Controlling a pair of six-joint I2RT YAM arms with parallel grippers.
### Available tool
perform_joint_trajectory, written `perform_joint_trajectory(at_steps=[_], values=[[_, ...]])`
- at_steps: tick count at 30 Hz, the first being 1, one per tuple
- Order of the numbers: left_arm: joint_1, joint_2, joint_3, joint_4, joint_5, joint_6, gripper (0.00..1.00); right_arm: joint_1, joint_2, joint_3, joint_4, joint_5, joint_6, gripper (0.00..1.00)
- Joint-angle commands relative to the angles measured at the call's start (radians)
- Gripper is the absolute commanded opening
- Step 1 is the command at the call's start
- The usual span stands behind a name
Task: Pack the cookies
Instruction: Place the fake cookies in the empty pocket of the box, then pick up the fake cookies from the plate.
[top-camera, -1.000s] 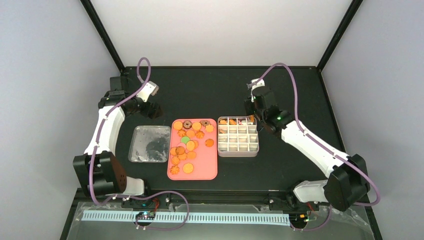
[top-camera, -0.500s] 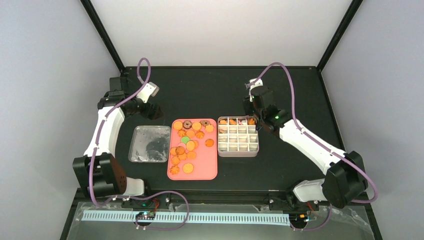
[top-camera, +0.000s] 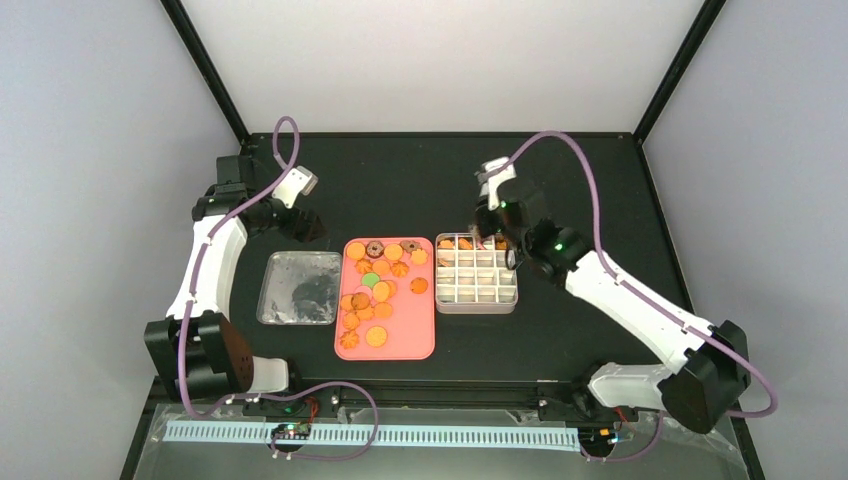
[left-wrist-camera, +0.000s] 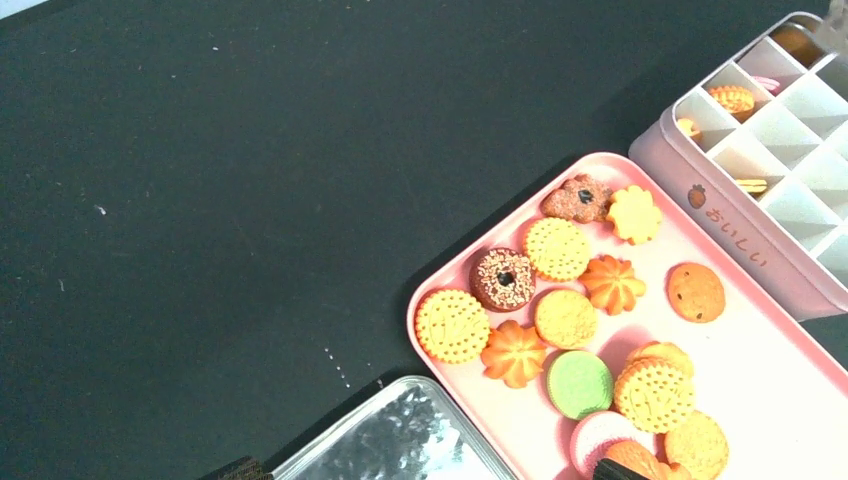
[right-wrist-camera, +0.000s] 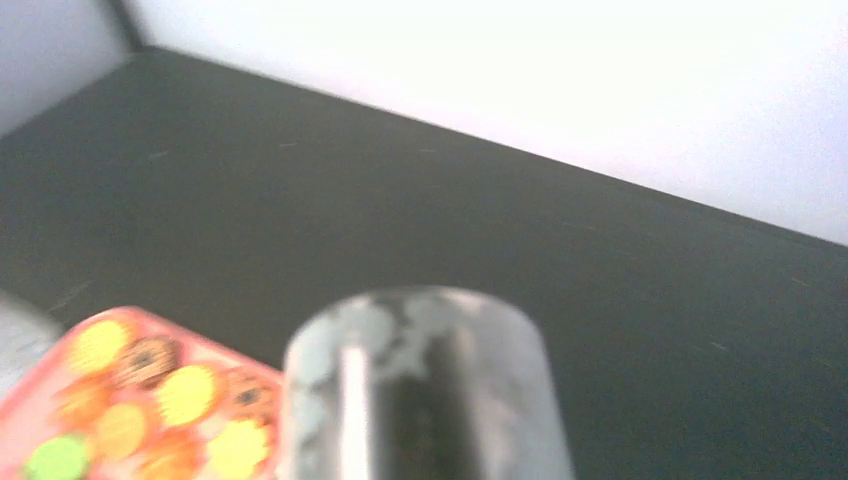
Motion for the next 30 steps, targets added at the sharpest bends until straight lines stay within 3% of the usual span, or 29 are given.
perform_joint_trajectory(at_steps=[1,6,12,19,30], values=[[0.011,-0.003,0.041,-0.046,0.040,0.034,0.86,0.186,-0.028,0.043,-0.010,-0.014,-0.030,0.30],[0.014,0.011,0.042,-0.100,0.032,0.058,0.86,0.388,0.022,0.060,0.022,-0.025,0.002,0.30],[0.020,-0.012,0.028,-0.155,0.007,0.096,0.86,0.511,0.139,0.089,0.090,-0.051,0.015,0.31],[0.020,-0.058,-0.021,-0.213,-0.027,0.149,0.85,0.548,0.248,0.143,0.116,-0.021,0.052,0.29],[0.021,-0.165,-0.071,-0.231,0.009,0.196,0.86,0.548,0.204,0.128,0.095,-0.007,0.090,0.29]])
